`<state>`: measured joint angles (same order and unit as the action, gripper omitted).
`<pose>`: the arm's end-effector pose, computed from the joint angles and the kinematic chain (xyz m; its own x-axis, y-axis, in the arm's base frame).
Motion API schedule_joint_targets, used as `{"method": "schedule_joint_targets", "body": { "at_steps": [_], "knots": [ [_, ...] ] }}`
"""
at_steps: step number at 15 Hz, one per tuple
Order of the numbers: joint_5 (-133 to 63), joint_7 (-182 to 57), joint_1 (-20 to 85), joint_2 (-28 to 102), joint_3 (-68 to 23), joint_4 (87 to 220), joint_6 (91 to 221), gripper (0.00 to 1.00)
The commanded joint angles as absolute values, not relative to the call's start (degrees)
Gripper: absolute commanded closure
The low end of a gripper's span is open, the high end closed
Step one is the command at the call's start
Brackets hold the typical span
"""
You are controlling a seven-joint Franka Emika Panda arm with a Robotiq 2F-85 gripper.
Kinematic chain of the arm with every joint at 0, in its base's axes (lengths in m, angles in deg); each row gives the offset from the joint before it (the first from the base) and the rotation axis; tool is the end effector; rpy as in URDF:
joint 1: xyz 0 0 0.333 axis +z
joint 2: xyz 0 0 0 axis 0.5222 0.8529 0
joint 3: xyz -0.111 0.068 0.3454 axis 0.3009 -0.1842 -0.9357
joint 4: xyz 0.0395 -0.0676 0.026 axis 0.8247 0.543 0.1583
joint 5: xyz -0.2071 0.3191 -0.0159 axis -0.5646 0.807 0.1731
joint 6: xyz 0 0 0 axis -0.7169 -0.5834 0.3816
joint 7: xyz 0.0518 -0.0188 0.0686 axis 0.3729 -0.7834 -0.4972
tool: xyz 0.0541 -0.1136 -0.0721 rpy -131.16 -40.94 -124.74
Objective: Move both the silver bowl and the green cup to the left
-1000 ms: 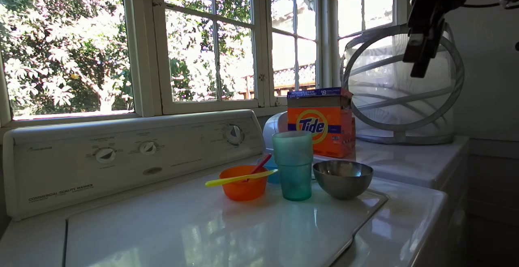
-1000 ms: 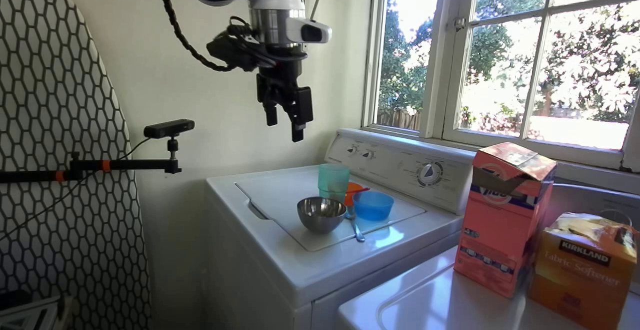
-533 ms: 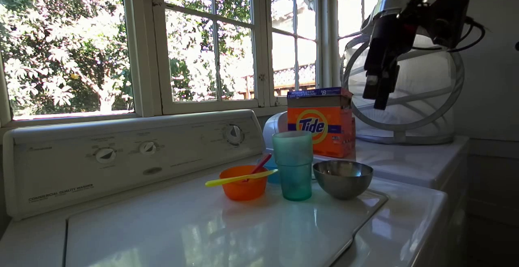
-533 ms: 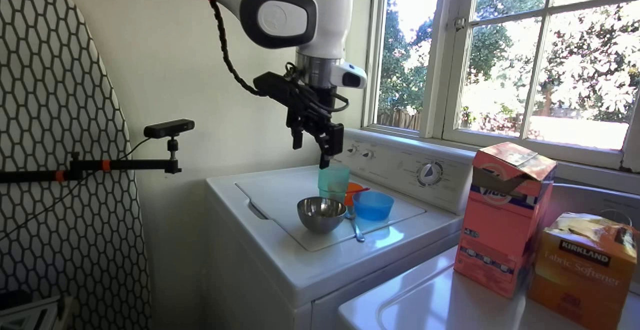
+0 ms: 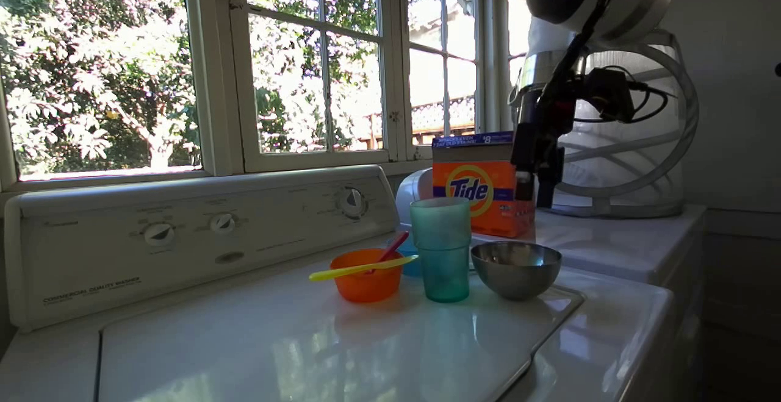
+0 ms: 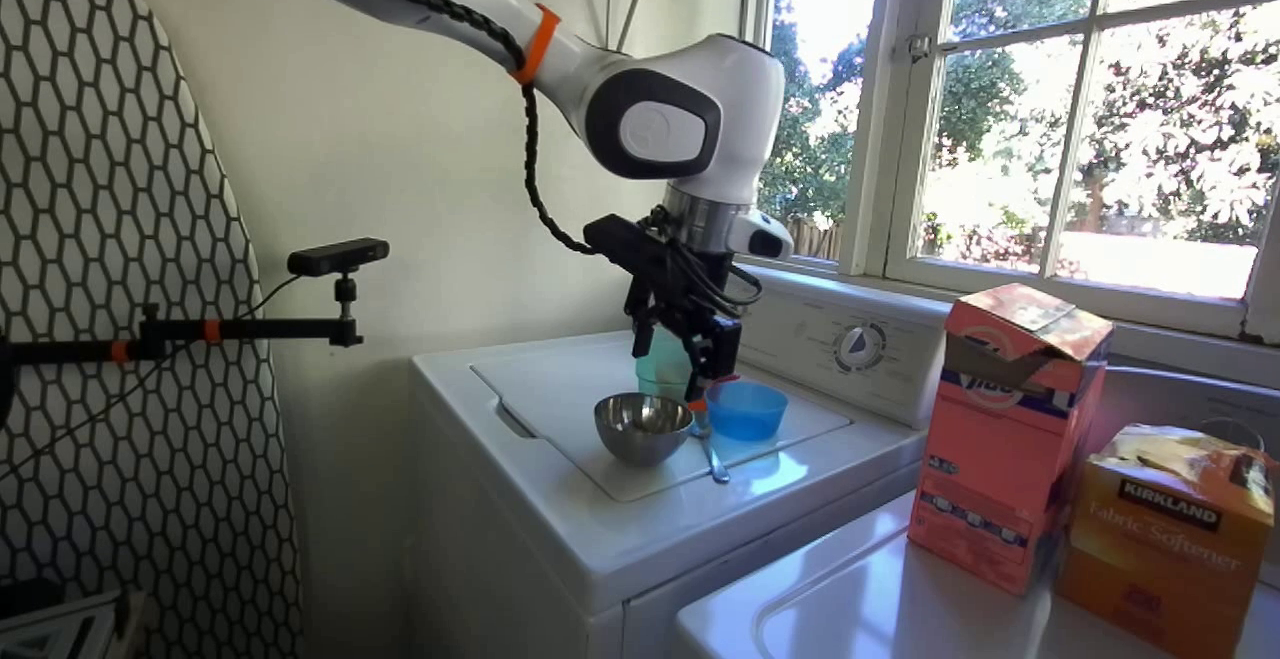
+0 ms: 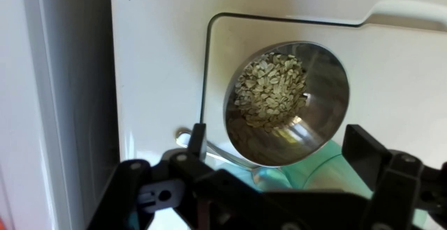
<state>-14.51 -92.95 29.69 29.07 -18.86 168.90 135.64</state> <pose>0.5873 -0.0663 0.4532 0.9870 0.1472 0.0647 0.1588 -0.9555 -0.2487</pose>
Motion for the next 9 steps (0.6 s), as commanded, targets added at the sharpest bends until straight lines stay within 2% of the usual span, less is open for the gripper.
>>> {"method": "schedule_joint_targets", "body": {
  "at_steps": [1, 7, 9],
  "knots": [
    [-14.6, -92.3, 26.2, 34.3, -20.5, 163.7, 130.9, 0.0],
    [-15.6, -92.2, 23.9, 38.3, -22.0, 162.1, 127.4, 0.0],
    [-15.6, -92.1, 23.6, 39.0, -22.4, 161.9, 126.7, 0.03]
  ]
}}
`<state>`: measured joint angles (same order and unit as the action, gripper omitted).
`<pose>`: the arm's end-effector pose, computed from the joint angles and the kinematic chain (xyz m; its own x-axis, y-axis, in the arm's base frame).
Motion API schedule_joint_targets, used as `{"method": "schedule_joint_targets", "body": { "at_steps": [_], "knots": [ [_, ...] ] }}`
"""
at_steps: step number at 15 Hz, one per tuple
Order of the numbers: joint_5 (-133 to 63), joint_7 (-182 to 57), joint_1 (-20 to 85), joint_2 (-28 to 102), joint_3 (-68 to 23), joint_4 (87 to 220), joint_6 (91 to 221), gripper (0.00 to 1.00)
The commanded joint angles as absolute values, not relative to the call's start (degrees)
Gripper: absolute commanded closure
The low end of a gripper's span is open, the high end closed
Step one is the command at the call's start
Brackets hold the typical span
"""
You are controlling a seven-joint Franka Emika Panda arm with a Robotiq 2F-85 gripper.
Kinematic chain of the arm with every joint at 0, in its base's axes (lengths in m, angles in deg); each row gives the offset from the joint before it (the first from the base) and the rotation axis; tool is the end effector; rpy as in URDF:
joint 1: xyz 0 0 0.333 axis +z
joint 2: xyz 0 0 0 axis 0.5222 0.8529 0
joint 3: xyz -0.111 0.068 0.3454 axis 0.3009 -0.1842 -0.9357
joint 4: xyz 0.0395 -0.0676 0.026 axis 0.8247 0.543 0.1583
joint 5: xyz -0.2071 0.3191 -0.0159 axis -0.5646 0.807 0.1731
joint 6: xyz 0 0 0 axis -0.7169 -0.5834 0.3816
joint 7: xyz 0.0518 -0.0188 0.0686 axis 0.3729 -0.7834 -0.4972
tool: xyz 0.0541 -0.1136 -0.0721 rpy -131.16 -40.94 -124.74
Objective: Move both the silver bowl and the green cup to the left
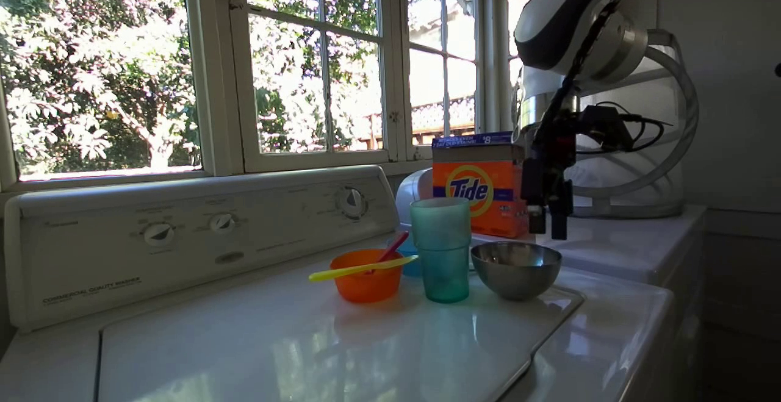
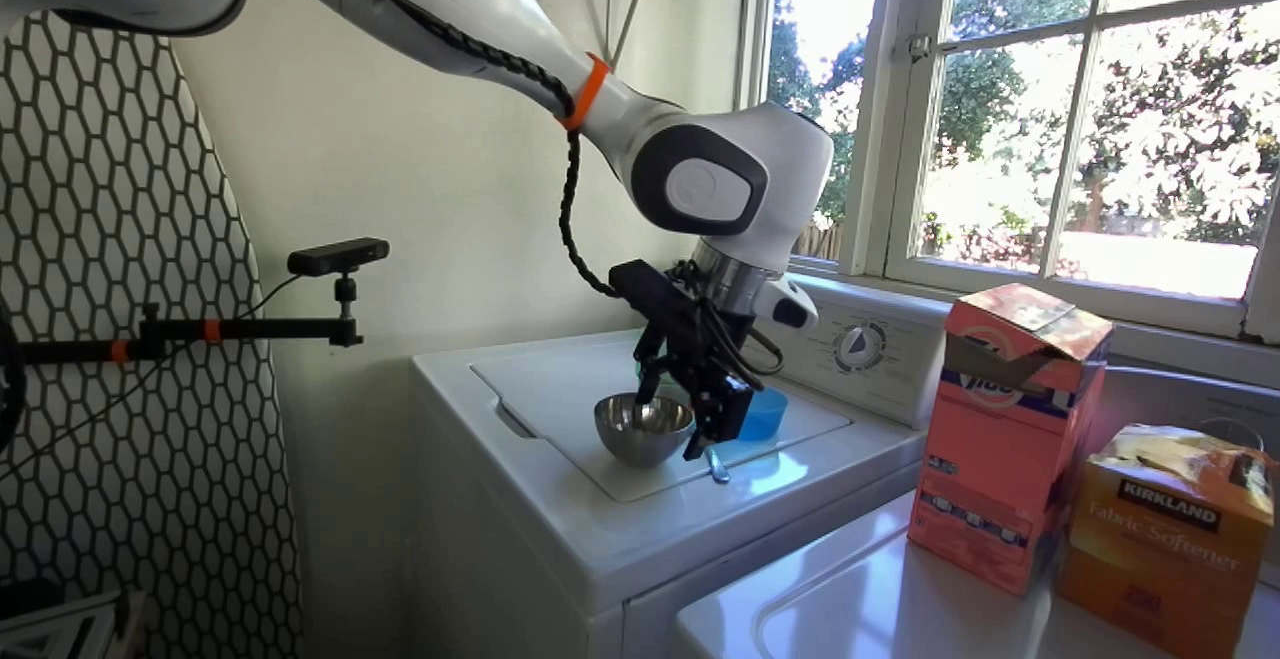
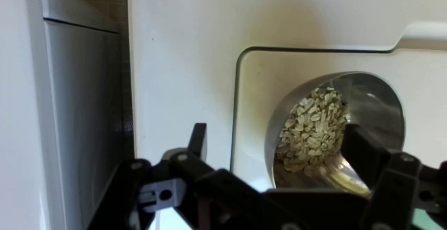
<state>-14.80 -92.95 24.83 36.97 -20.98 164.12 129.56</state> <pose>0.6016 -0.0934 0.3999 0.9882 0.1292 -0.0825 0.0992 -0.9492 -0.2986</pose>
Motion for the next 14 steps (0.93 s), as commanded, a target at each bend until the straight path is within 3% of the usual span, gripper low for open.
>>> {"method": "schedule_joint_targets", "body": {
  "at_steps": [1, 3, 4, 6, 7, 8, 10, 12, 14],
  "knots": [
    [-15.7, -92.0, 23.6, 39.3, -22.6, 161.9, 126.7, 0.07],
    [-15.6, -91.9, 23.4, 39.6, -23.0, 161.8, 126.4, 0.1],
    [-15.7, -91.8, 23.4, 39.7, -23.1, 161.7, 126.3, 0.18],
    [-15.7, -91.4, 23.3, 39.7, -23.3, 161.6, 126.3, 0.23],
    [-15.6, -91.3, 23.3, 39.6, -23.3, 161.6, 126.3, 0.36],
    [-15.6, -91.1, 23.3, 39.6, -23.3, 161.6, 126.4, 0.33],
    [-15.8, -90.7, 23.4, 39.3, -23.3, 161.7, 126.7, 0.48],
    [-16.1, -89.9, 23.6, 39.0, -23.3, 162.1, 127.3, 0.54],
    [-16.5, -89.0, 23.8, 38.9, -23.3, 162.1, 127.7, 0.54]
  ]
}}
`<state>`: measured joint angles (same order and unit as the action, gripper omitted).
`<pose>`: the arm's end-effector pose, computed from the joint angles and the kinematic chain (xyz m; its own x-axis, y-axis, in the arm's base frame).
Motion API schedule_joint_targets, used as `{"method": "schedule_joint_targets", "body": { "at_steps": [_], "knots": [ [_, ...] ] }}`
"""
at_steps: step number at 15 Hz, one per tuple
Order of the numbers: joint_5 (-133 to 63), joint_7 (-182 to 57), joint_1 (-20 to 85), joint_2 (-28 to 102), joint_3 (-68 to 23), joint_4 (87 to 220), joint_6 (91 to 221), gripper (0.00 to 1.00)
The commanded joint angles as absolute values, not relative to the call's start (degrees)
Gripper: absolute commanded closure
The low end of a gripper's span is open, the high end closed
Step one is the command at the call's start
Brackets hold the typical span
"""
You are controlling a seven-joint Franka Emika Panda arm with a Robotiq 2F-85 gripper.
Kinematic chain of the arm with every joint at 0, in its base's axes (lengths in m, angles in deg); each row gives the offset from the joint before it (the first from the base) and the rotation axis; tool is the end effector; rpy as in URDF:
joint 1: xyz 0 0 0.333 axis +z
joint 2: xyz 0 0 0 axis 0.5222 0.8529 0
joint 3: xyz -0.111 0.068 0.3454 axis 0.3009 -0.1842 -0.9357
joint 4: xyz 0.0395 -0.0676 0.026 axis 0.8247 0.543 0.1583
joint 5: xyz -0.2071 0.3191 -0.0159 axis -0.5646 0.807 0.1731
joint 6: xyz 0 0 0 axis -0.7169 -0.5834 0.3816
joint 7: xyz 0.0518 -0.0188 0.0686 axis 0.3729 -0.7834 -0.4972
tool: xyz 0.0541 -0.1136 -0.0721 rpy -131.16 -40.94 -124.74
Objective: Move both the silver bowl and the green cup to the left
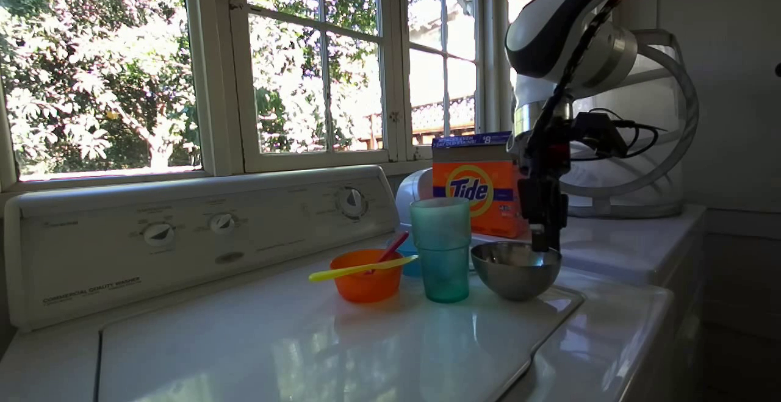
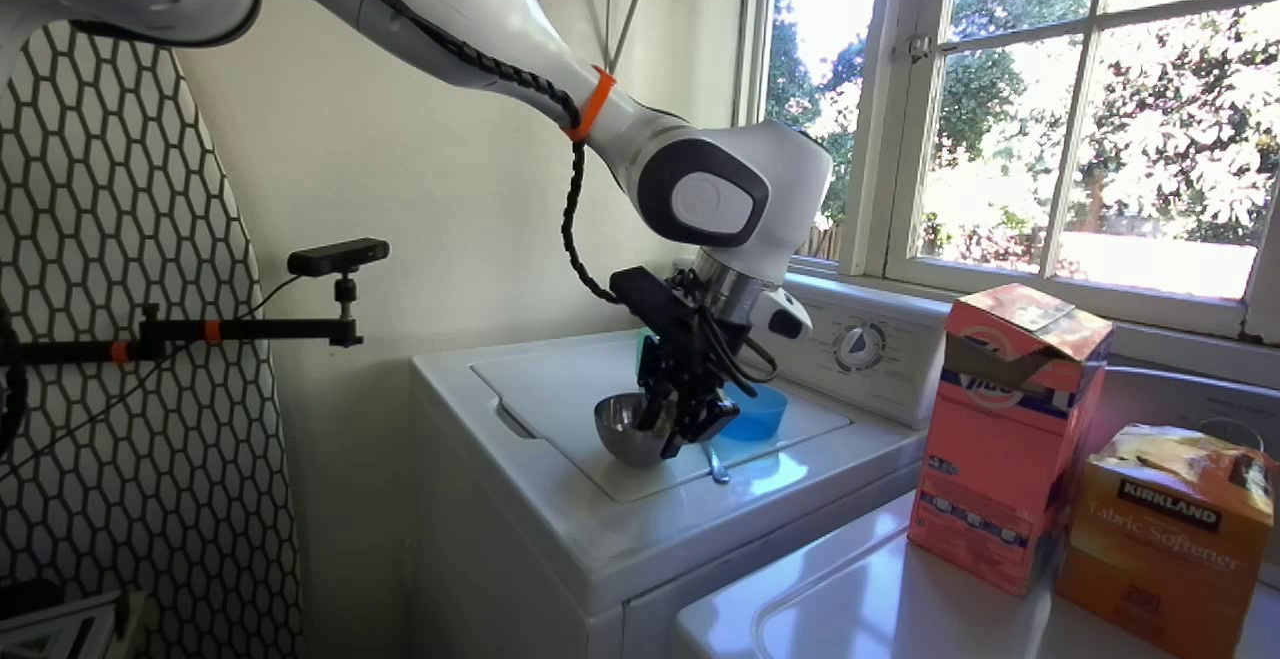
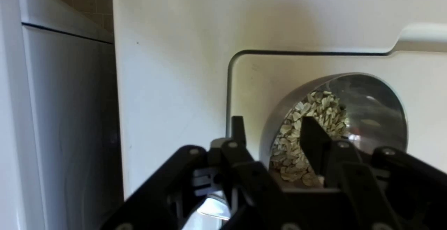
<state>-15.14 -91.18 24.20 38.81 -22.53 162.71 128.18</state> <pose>0.6075 -0.0852 0.3892 0.9849 0.1245 -0.1202 0.0823 -0.9480 -0.3076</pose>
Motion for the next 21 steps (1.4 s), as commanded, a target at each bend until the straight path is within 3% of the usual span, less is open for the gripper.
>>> {"method": "schedule_joint_targets", "body": {
  "at_steps": [1, 2, 5, 6, 7, 9, 10, 11, 12, 21],
  "knots": [
    [-16.6, -88.2, 23.9, 39.0, -23.3, 162.0, 127.8, 0.54],
    [-16.7, -87.5, 24.0, 39.0, -23.3, 162.1, 128.0, 0.53],
    [-16.8, -84.8, 24.4, 38.8, -23.4, 162.5, 129.0, 0.62],
    [-16.8, -84.1, 24.4, 38.8, -23.4, 162.6, 129.1, 0.7],
    [-16.9, -83.5, 24.5, 38.8, -23.5, 162.6, 129.1, 0.68],
    [-17.0, -82.6, 24.5, 38.7, -23.7, 162.5, 129.0, 0.87],
    [-17.0, -82.3, 24.5, 38.8, -23.7, 162.5, 129.0, 0.87],
    [-17.0, -81.9, 24.6, 38.8, -23.7, 162.4, 129.0, 0.97],
    [-17.1, -81.7, 24.6, 38.8, -23.7, 162.5, 129.0, 1.0],
    [-23.2, -76.5, 26.0, 37.1, -22.9, 163.5, 130.8, 0.99]
  ]
}}
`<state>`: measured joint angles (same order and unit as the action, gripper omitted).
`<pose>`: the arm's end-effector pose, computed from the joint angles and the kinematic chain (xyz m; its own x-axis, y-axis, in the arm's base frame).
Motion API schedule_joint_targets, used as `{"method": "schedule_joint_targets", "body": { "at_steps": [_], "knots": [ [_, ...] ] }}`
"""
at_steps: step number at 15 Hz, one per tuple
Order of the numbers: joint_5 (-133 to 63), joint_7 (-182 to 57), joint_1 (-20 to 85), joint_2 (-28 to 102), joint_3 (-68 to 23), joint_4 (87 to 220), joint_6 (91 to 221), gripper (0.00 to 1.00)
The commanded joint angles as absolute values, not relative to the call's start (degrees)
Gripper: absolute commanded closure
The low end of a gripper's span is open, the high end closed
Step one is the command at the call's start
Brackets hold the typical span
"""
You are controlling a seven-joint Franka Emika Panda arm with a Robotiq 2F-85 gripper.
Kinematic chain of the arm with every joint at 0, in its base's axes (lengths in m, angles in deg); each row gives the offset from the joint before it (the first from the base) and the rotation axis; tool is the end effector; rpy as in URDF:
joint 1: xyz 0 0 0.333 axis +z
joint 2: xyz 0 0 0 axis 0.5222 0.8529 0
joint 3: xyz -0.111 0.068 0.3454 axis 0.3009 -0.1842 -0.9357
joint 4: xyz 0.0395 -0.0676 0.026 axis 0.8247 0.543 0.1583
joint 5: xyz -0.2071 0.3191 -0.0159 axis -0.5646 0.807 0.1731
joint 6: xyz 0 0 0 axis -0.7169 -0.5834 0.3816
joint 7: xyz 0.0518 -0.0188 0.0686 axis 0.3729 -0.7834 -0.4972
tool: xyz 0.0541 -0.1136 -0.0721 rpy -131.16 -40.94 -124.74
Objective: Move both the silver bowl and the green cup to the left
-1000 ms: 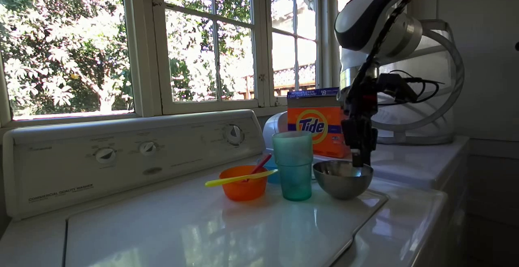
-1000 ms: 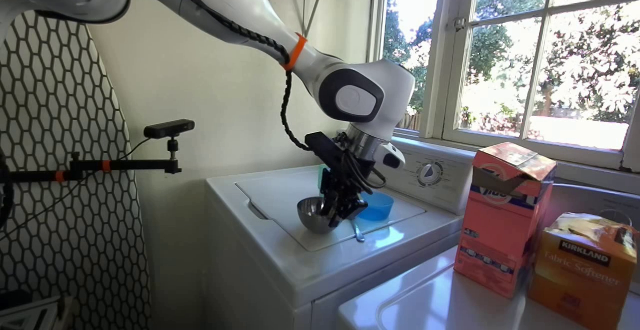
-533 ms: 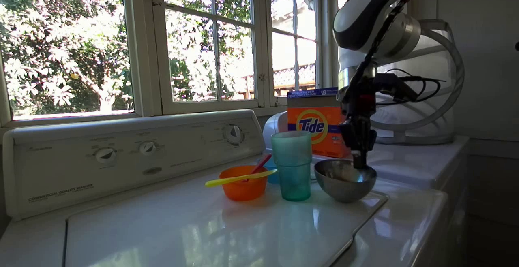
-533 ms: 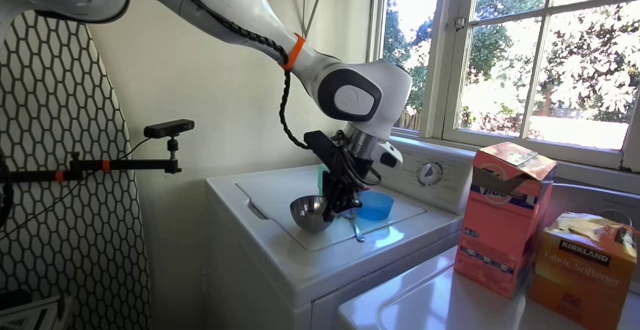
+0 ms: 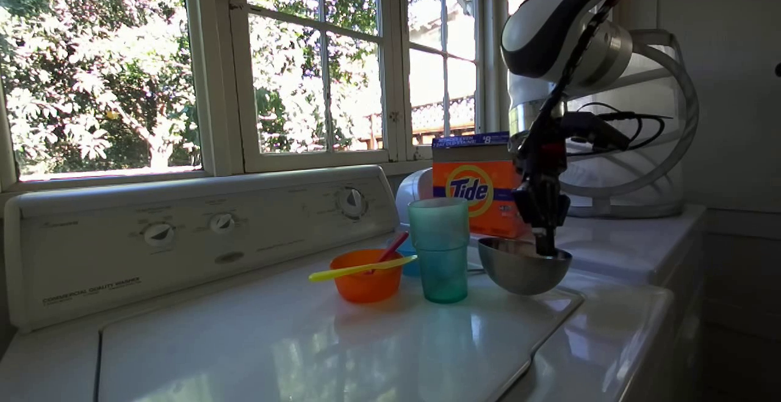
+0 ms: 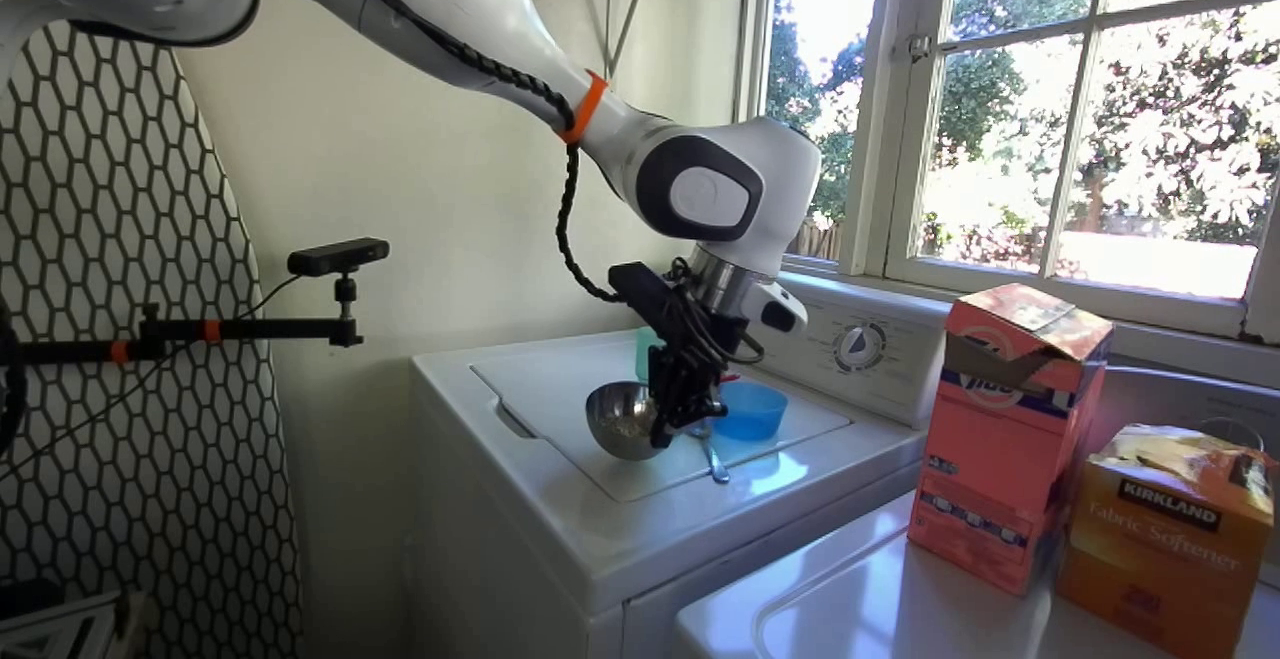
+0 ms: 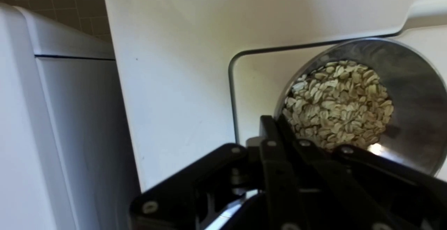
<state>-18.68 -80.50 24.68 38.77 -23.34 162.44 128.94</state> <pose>0.6104 -0.0796 0.3908 0.9861 -0.0137 -0.1657 -0.0520 -0.9720 -0.2291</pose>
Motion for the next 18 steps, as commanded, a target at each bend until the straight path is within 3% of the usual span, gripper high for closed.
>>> {"method": "schedule_joint_targets", "body": {
  "at_steps": [1, 10, 18],
  "knots": [
    [-25.0, -75.3, 26.3, 36.3, -22.9, 163.9, 131.3, 0.99],
    [-38.1, -73.6, 29.2, 29.3, -24.2, 166.6, 124.8, 0.99],
    [-36.0, -77.1, 32.1, 22.1, -28.2, 173.3, 122.1, 0.99]
  ]
}}
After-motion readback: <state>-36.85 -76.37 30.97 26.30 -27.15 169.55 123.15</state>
